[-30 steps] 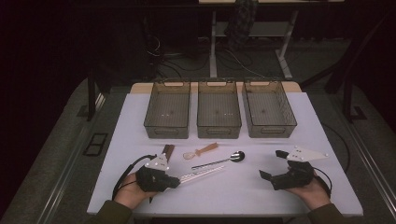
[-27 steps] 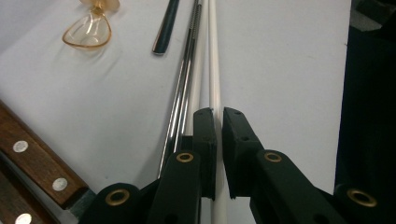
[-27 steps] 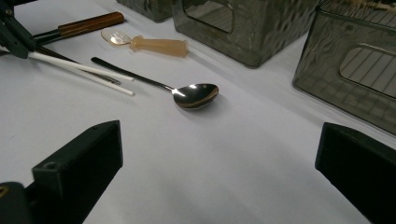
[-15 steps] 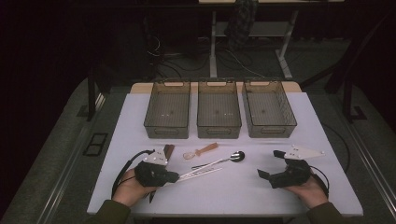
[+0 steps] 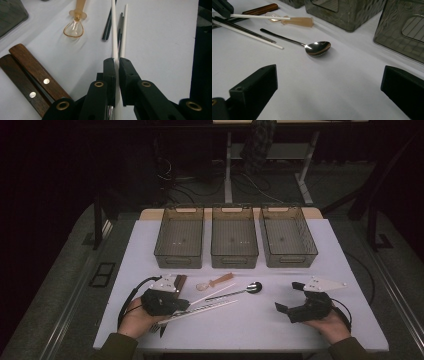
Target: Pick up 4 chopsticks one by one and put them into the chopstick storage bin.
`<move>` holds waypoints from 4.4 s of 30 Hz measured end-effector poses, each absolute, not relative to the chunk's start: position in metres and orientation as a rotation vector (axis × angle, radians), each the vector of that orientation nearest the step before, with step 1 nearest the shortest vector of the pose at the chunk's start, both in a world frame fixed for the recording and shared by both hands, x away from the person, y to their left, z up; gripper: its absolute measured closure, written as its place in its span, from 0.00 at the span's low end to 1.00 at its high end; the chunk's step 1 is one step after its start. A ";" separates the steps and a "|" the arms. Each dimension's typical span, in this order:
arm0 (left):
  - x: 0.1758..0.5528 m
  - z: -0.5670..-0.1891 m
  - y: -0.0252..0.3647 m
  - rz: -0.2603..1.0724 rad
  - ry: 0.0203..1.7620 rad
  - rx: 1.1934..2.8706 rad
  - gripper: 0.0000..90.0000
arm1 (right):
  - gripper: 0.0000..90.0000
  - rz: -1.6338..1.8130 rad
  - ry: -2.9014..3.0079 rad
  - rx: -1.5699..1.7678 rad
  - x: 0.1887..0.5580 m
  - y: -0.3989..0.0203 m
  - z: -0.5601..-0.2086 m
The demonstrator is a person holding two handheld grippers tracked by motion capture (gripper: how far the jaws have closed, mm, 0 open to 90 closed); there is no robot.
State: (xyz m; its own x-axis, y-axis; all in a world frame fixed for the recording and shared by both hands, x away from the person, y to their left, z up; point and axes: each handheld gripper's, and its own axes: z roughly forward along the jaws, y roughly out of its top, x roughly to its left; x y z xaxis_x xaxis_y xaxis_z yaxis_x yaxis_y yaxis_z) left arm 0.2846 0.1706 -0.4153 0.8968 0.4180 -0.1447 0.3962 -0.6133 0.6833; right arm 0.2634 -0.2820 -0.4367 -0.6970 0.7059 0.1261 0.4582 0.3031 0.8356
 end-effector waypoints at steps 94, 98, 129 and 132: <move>0.441 -0.345 0.180 0.420 1.006 1.996 0.93 | 0.00 1.399 2.252 1.087 0.263 -0.289 -0.434; 0.452 -0.354 0.184 0.432 1.060 2.006 0.93 | 0.00 1.396 2.257 1.088 0.264 -0.288 -0.434; 0.456 -0.371 0.188 0.348 1.094 2.029 0.64 | 0.00 1.396 2.246 1.116 0.263 -0.291 -0.436; 0.451 -0.368 0.191 0.331 1.050 2.032 0.61 | 0.00 1.399 2.246 1.116 0.263 -0.292 -0.436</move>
